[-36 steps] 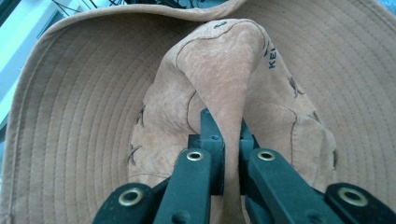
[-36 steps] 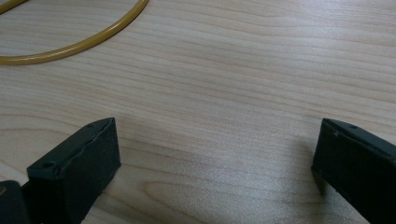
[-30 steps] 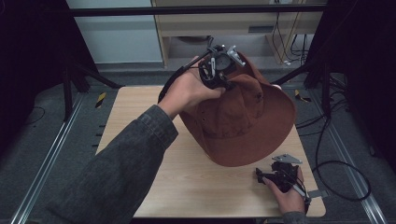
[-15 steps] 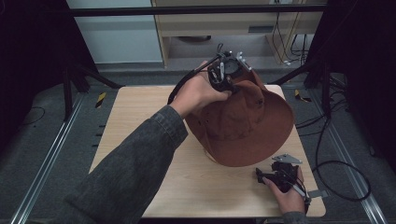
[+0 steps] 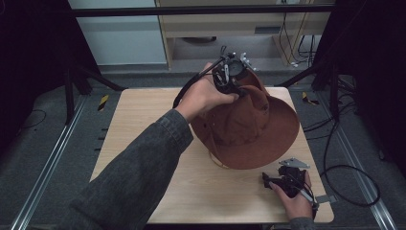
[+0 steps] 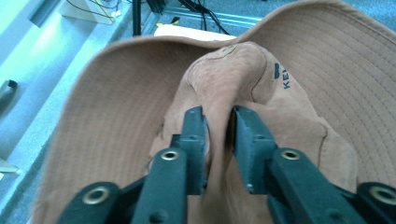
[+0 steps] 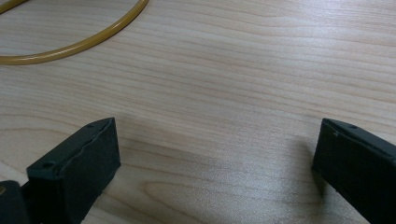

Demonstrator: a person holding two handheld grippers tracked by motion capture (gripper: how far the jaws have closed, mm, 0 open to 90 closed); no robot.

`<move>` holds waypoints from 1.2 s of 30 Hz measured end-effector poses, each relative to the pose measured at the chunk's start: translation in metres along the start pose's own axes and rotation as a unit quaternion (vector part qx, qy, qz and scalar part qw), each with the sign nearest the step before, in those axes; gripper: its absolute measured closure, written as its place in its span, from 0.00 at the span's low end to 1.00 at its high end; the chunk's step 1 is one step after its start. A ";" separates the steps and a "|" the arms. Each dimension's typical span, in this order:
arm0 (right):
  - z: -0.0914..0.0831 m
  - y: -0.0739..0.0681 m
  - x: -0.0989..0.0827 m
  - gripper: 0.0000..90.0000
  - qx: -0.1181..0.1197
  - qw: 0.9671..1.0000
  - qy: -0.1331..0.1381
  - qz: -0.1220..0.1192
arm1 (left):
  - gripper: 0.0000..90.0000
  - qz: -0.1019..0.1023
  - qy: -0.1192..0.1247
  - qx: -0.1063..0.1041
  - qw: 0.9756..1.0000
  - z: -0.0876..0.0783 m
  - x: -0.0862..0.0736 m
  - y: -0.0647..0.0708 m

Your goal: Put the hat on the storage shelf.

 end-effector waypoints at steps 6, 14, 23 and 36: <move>0.000 0.000 0.000 0.01 0.000 1.000 0.000 0.000 | 0.65 -0.009 0.012 0.005 1.000 -0.009 -0.003 0.000; 0.000 0.000 0.000 0.01 0.000 1.000 0.000 0.000 | 0.44 -0.006 0.026 0.012 1.000 -0.021 -0.007 0.004; 0.000 0.000 0.000 0.01 0.000 1.000 0.000 0.000 | 0.18 -0.009 0.040 0.008 0.999 -0.032 -0.019 0.008; 0.000 0.000 0.000 0.01 0.000 1.000 0.000 0.000 | 0.09 -0.016 0.059 0.022 0.998 -0.062 -0.047 0.004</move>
Point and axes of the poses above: each handheld gripper's, and its own axes: z roughly forward along the jaws, x roughly out of its top, y roughly to its right, the point moved 5 cm from there along z, roughly forward along the jaws, and after that the axes turned 1 degree about y, right-handed, at the moved point
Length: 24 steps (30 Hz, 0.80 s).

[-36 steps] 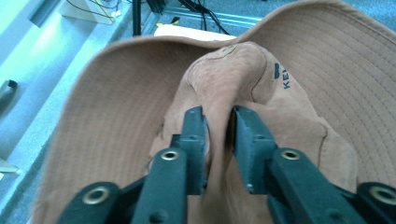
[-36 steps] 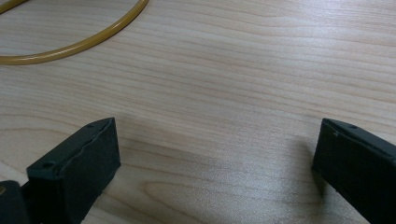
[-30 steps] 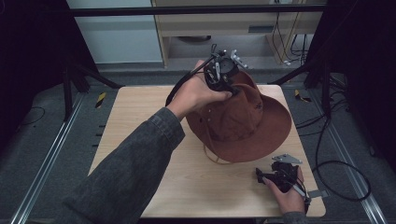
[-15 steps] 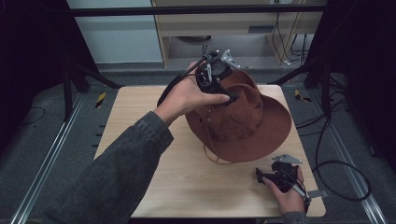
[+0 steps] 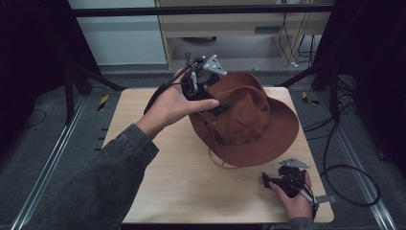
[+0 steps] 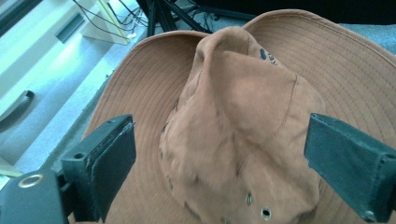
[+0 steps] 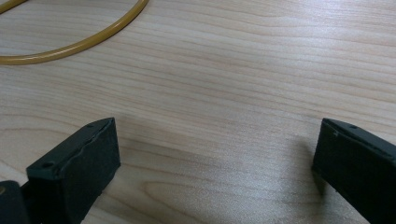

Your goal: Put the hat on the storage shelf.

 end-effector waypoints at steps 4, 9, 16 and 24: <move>0.000 0.000 0.000 0.01 0.000 1.000 0.000 0.000 | 0.08 -0.009 0.005 0.003 1.000 -0.011 -0.014 -0.006; 0.000 0.000 0.000 0.01 0.000 1.000 0.000 0.000 | 0.06 -0.017 0.014 0.006 1.000 -0.025 -0.035 -0.011; -0.001 0.000 0.000 0.01 0.005 1.000 0.002 -0.001 | 0.05 -0.032 0.023 0.016 0.999 -0.046 -0.066 -0.018; 0.000 0.000 0.000 0.01 0.000 1.000 0.001 -0.001 | 0.06 -0.048 0.015 0.029 0.998 -0.067 -0.119 -0.014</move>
Point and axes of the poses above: each handheld gripper's, and its own axes: z roughly forward along the jaws, x roughly out of its top, y roughly to its right, the point moved 5 cm from there along z, roughly forward along the jaws, and after that the axes turned 1 degree about y, right-handed, at the moved point
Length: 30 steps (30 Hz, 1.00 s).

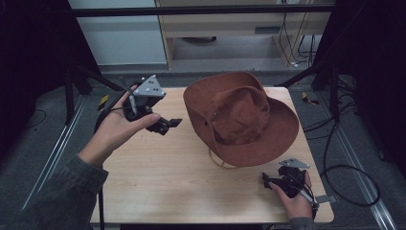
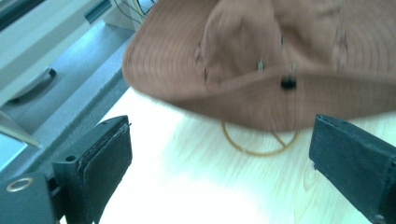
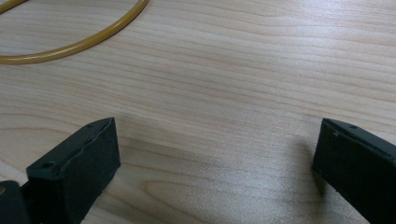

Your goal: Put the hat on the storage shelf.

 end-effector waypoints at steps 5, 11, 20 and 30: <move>0.000 0.000 0.000 0.01 0.000 1.000 -0.001 0.000 | 0.06 -0.011 -0.006 -0.002 1.000 -0.001 -0.036 0.007; 0.000 0.000 0.000 0.01 0.000 1.000 0.000 -0.001 | 0.07 -0.026 -0.018 0.000 1.000 0.008 -0.075 0.012; 0.000 0.000 0.000 0.01 0.000 1.000 0.000 0.000 | 0.07 -0.074 -0.026 -0.009 0.997 0.022 -0.118 0.006; 0.000 0.000 0.000 0.01 -0.001 1.000 -0.001 -0.001 | 0.08 -0.091 -0.051 0.009 0.994 0.038 -0.162 0.003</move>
Point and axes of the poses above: each handheld gripper's, and its own axes: z roughly forward along the jaws, x roughly out of its top, y roughly to its right, the point moved 5 cm from there along z, roughly forward along the jaws, and after that the axes turned 1 degree about y, right-handed, at the moved point
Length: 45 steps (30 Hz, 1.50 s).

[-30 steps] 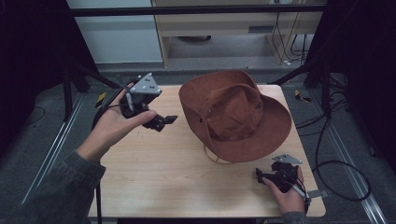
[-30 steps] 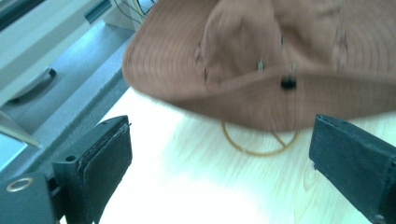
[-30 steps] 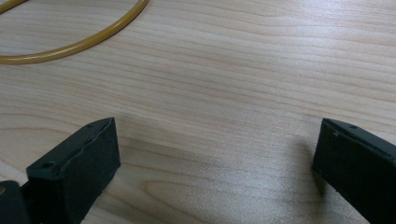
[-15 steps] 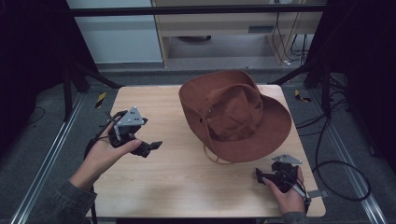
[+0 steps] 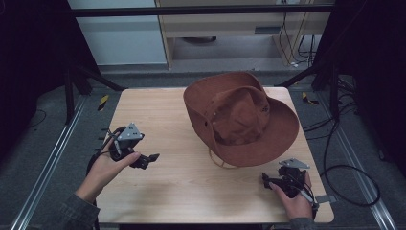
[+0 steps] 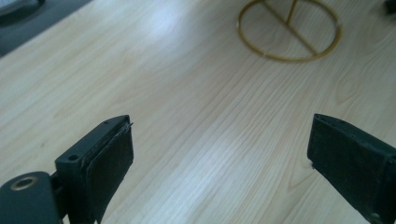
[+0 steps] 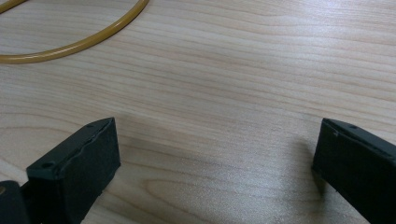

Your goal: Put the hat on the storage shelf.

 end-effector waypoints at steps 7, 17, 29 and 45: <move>0.000 0.000 0.000 0.01 0.000 1.000 0.000 0.000 | 0.08 -0.007 -0.025 0.005 1.000 0.022 -0.036 0.001; 0.000 0.000 0.000 0.01 0.000 1.000 0.000 -0.002 | 0.07 -0.050 -0.045 0.020 0.998 0.038 -0.081 -0.018; -0.001 0.000 0.000 0.01 0.001 1.000 0.000 -0.003 | 0.07 -0.091 -0.045 0.058 0.993 0.042 -0.114 -0.047; -0.001 0.000 0.000 0.01 0.001 1.000 0.000 -0.003 | 0.05 -0.097 -0.026 0.067 0.993 0.052 -0.120 -0.054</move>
Point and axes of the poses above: each handheld gripper's, and its own axes: z roughly forward along the jaws, x roughly out of its top, y roughly to its right, the point moved 5 cm from there along z, roughly forward along the jaws, and after that the axes turned 1 degree about y, right-handed, at the moved point
